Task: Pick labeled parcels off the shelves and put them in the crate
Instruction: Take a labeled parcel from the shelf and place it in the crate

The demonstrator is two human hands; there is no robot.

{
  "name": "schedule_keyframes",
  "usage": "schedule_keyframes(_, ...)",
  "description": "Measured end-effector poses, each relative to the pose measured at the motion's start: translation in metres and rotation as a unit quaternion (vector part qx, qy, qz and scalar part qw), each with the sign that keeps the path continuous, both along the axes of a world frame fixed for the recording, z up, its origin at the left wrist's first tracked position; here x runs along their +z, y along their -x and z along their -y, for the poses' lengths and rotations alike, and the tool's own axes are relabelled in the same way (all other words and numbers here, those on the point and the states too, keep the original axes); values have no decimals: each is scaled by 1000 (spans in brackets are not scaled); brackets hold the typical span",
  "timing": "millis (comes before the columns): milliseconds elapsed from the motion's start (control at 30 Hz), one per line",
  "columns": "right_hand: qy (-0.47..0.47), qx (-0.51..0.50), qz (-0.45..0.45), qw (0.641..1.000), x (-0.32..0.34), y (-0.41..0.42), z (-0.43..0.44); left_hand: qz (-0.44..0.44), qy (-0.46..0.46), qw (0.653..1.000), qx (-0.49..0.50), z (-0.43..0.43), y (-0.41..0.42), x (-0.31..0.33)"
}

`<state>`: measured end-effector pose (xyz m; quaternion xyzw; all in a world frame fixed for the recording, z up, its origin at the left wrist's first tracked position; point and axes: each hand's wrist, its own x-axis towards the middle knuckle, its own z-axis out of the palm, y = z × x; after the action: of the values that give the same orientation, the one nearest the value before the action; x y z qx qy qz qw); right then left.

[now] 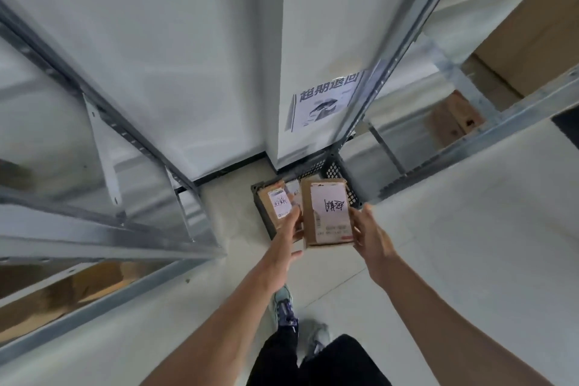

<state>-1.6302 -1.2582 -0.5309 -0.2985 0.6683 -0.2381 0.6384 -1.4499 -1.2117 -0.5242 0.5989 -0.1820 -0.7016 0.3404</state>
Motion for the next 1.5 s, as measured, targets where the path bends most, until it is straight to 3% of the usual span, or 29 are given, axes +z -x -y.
schedule_keyframes(367,-56,98,3,994,-107,16,131,21,-52,996,71,103,31,-70)
schedule_keyframes(767,-124,194,-41,972,-286,26,235,40,-141,980,134,190,56,-248)
schedule_keyframes(1100,-146,223,-94,959,-428,18,269,51,-205,966,152,227,56,-382)
schedule_keyframes(1500,-141,242,-82,957,-502,-17,292,69,-204,960,177,252,43,-442)
